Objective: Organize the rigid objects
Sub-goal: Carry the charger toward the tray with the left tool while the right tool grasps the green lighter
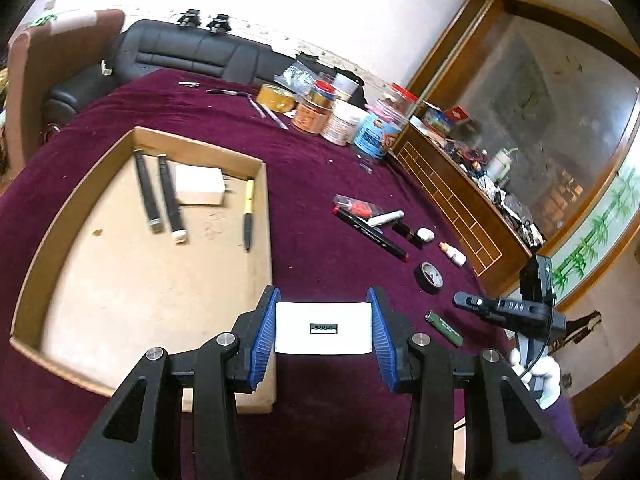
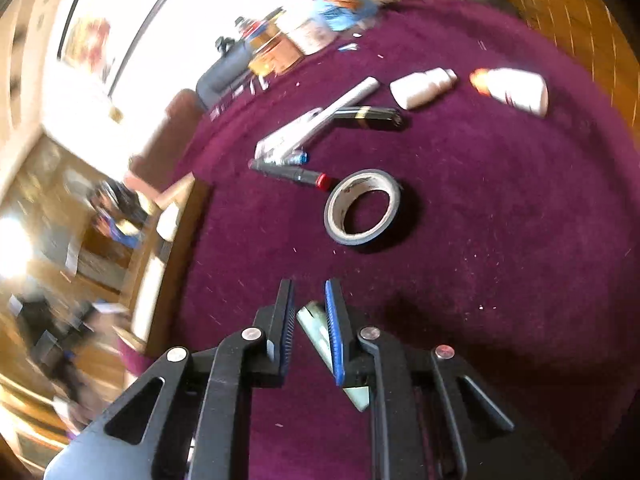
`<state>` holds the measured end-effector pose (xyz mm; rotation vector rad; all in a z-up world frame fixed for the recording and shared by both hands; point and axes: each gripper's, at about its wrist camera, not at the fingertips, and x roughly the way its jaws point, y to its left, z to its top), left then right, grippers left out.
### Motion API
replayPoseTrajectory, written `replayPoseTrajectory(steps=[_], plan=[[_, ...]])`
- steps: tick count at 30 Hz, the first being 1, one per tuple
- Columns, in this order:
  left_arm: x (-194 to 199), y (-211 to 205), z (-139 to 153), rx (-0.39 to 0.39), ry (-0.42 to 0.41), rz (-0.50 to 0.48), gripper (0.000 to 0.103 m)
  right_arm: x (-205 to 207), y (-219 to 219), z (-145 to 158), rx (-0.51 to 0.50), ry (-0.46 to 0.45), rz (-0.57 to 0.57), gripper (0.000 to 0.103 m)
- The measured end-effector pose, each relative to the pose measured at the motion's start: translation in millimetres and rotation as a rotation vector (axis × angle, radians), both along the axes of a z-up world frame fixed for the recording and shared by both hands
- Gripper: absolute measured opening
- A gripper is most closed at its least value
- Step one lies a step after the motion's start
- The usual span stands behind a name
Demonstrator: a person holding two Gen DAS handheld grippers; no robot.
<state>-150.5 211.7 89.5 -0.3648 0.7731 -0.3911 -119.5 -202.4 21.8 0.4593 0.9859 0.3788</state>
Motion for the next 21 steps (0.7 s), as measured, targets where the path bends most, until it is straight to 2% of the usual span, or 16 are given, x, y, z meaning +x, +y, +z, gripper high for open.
replayPoseTrajectory(steps=[1, 3, 5, 8, 10, 11, 14, 17, 21], plan=[[-2.2, 2.3, 0.0, 0.002, -0.004, 0.003, 0.039, -2.8, 9.0, 1.7, -0.049, -0.006, 0.028, 0.017], [-4.2, 5.4, -0.2, 0.002, -0.01, 0.009, 0.039, -5.7, 27.3, 2.1, -0.152, -0.011, 0.073, 0.032], [-5.5, 8.3, 0.3, -0.007, -0.015, 0.01, 0.039, -8.5, 40.8, -0.1, -0.256, -0.028, 0.102, 0.043], [-7.1, 10.4, 0.4, -0.012, -0.023, 0.007, 0.039, -12.9, 62.0, -9.7, -0.409, -0.036, 0.143, 0.043], [-8.8, 10.9, 0.6, -0.013, -0.027, 0.007, 0.039, -18.4, 71.3, -14.7, -0.526, -0.049, 0.142, 0.036], [-9.6, 12.1, 0.7, -0.016, -0.029, 0.008, 0.039, -19.5, 67.4, -14.1, -0.533, -0.042, 0.128, 0.029], [-9.8, 18.7, 0.3, -0.024, -0.029, 0.019, 0.039, -15.6, 49.0, -10.4, -0.407, -0.007, 0.09, 0.019], [-9.1, 25.8, -1.1, -0.03, -0.025, 0.037, 0.039, -11.6, 41.2, -12.1, -0.311, 0.007, 0.063, 0.019], [-8.1, 36.8, -2.3, -0.033, -0.022, 0.061, 0.039, -11.7, 33.0, -7.9, -0.11, 0.004, 0.065, 0.019]])
